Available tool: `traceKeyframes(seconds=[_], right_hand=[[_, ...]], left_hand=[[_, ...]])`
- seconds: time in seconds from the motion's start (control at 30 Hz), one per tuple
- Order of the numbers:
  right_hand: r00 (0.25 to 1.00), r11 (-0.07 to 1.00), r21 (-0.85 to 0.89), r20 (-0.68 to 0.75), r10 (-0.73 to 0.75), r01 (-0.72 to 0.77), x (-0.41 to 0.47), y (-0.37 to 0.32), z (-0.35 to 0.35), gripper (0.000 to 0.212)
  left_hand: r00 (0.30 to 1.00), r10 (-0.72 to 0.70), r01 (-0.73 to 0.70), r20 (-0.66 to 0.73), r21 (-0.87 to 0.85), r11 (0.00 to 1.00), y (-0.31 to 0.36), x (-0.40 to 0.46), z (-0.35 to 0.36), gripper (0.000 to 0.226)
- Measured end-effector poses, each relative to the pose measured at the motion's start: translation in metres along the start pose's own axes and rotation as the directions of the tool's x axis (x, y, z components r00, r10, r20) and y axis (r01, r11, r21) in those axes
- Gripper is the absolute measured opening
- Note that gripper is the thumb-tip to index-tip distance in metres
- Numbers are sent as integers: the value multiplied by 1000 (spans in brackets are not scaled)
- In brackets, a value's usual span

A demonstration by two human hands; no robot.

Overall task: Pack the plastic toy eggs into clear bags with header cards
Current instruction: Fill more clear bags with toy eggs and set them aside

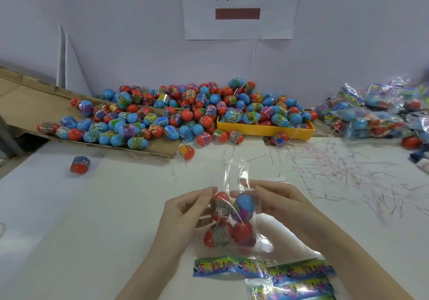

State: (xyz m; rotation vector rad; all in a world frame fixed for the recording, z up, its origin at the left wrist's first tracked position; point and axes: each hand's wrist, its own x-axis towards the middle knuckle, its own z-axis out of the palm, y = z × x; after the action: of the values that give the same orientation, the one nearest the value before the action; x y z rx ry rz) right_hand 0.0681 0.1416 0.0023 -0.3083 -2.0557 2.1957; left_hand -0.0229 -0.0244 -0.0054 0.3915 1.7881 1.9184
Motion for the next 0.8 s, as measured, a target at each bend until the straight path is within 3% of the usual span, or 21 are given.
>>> traceKeyframes(seconds=[0.33, 0.7, 0.8], right_hand=[[997, 1000, -22, -73, -5, 3, 0, 0, 0, 26], [989, 1000, -4, -148, -2, 2, -3, -3, 2, 12], [989, 1000, -5, -149, -13, 12, -4, -5, 2, 17]], left_hand=[[996, 69, -70, -60, -23, 997, -3, -5, -3, 23], [999, 34, -34, -3, -35, 999, 0, -5, -13, 13], [998, 66, -66, -4, 37, 997, 2, -4, -18, 25]])
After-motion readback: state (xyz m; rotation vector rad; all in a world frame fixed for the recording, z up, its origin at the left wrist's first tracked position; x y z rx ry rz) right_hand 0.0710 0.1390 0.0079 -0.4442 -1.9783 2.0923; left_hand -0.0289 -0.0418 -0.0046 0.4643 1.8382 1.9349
